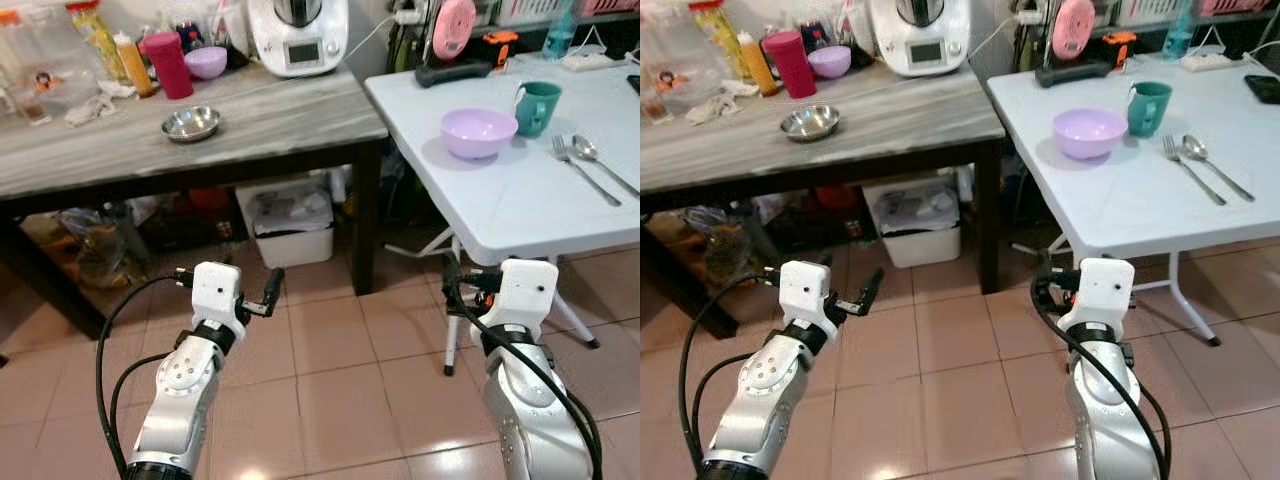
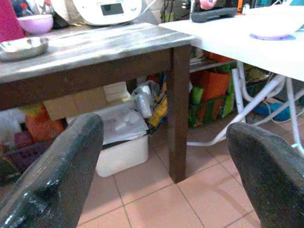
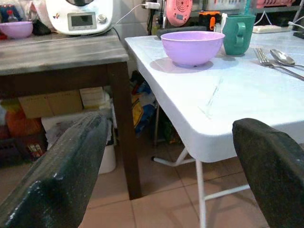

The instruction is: Setting the table

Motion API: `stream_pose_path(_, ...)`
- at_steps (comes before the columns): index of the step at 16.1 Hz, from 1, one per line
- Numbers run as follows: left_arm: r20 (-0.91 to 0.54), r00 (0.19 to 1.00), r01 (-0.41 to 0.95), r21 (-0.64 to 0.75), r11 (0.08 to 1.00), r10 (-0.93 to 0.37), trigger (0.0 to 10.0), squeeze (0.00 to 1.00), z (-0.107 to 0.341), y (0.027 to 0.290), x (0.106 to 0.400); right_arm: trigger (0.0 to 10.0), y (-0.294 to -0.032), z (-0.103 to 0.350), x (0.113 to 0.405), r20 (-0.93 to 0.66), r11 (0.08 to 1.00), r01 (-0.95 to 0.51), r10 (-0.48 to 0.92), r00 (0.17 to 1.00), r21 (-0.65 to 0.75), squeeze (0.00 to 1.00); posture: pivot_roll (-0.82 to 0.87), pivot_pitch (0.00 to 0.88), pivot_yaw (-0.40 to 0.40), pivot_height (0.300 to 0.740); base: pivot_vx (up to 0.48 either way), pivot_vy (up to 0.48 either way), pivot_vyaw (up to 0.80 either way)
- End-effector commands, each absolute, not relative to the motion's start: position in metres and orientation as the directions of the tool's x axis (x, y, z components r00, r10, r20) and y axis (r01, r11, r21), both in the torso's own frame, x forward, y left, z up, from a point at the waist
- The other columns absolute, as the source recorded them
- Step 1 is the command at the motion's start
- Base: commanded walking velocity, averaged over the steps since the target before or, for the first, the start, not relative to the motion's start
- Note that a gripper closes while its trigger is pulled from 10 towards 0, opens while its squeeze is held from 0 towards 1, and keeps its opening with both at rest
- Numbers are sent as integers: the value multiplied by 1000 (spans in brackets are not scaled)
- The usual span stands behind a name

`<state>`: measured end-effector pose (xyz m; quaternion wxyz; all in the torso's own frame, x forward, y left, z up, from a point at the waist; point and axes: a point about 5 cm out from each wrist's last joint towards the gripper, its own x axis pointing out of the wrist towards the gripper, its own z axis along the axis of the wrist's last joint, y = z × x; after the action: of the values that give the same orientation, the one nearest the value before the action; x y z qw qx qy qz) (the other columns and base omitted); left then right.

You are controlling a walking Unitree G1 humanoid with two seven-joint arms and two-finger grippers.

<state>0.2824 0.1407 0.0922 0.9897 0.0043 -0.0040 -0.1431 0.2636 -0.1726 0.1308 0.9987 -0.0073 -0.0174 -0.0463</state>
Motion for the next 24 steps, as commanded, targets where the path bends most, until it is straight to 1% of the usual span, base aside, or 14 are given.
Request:
stream_pose_path(1, 11, 959, 283, 8, 959, -283, 10000, 0, 94, 143, 282, 10000, -170, 134, 266, 44, 997, 77, -76, 996, -12, 0, -262, 49, 66, 740, 0, -461, 0)
stream_pose_path(11, 15, 952, 305, -8, 952, -305, 10000, 0, 96, 138, 287, 10000, -169, 137, 269, 56, 996, 79, -78, 995, -27, 0, -270, 48, 79, 740, 0, -477, 0)
stream_pose_path(19, -1, 948, 318, 10, 948, -318, 10000, 0, 94, 142, 285, 10000, -170, 136, 267, 54, 996, 86, -84, 995, -32, 0, -276, 55, 85, 740, 0, -480, 0)
stream_pose_path(21, 9, 946, 324, -37, 945, -324, 10000, 0, 94, 140, 284, 10000, -169, 136, 267, 54, 996, 85, -83, 995, -34, 0, -275, 55, 87, 740, 0, 0, 0)
stream_pose_path(23, 24, 942, 336, -19, 942, -336, 10000, 0, 96, 141, 282, 10000, -166, 137, 266, 67, 998, 44, -42, 997, -37, 0, -271, 54, 87, 740, 0, 0, 0)
stream_pose_path(24, 16, 933, 359, -14, 933, -359, 10000, 0, 95, 142, 281, 10000, -166, 137, 266, 68, 998, 47, -44, 997, -46, 0, -268, 52, 87, 740, 0, 0, 581)
